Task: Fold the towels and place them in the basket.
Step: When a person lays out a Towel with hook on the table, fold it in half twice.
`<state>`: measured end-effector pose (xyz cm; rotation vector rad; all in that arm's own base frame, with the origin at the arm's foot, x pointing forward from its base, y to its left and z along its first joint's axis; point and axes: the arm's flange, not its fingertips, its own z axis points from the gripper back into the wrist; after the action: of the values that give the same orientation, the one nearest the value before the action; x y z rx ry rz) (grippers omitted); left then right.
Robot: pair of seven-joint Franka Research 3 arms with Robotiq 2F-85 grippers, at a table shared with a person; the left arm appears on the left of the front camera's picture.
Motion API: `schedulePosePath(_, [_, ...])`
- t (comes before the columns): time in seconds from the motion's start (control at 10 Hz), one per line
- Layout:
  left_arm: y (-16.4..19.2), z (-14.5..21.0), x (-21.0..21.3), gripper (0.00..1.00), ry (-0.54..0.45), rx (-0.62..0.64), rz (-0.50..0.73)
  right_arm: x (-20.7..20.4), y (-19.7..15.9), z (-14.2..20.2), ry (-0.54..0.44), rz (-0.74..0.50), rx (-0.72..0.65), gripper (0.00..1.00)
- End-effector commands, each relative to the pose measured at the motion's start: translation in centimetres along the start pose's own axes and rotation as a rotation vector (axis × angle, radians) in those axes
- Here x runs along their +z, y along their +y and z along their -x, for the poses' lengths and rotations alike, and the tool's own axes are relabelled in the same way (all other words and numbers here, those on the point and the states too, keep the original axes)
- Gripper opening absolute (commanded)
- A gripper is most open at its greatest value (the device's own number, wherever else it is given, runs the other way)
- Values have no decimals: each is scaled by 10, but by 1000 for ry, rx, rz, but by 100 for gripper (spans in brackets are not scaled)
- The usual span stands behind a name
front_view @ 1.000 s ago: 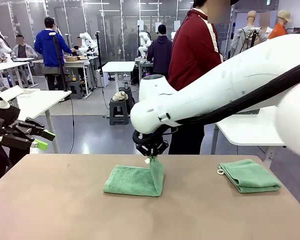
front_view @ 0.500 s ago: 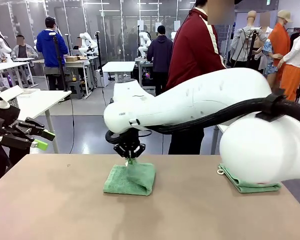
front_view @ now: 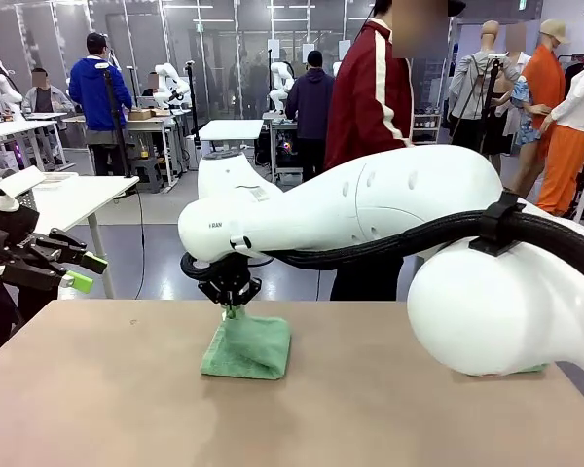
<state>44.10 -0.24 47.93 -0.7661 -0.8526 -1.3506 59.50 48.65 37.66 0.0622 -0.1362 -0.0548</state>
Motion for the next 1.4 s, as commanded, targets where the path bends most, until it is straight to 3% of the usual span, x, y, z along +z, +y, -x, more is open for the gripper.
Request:
schedulePosePath(0.0, [0, -2, 1, 65, -16, -9, -9, -12, 4, -9, -97, -3, -69, 2])
schedulePosePath(0.2, [0, -2, 1, 65, -16, -9, -9, -20, 4, -8, -68, -7, -49, 2])
schedulePosePath(0.3, [0, -2, 1, 65, -16, -9, -9, -23, 5, -6, -27, -14, -46, 24])
schedulePosePath(0.4, [0, -2, 1, 65, -16, -9, -9, -23, 6, -2, 4, -24, -60, 25])
schedulePosePath(0.5, [0, -2, 1, 65, -16, -9, -9, -23, 7, 2, 35, -29, -59, 44])
schedulePosePath(0.6, [0, -2, 1, 65, -16, -9, -9, -22, 8, 6, 51, -37, -42, 45])
schedulePosePath(0.7, [0, -2, 1, 65, -16, -9, -9, -20, 9, 9, 48, -51, -40, 64])
schedulePosePath(0.8, [0, -2, 1, 65, -16, -9, -9, -13, 8, 15, 44, -70, -33, 65])
schedulePosePath(0.9, [0, -2, 1, 65, -16, -9, -9, 2, 2, 23, 50, -88, -23, 84])
schedulePosePath(1.1, [0, -2, 1, 65, -16, -9, -9, 51, -29, 50, 109, -53, 56, 84])
schedulePosePath(1.3, [0, -2, 1, 65, -16, -9, -9, 90, -71, 69, 103, -87, 79, 84])
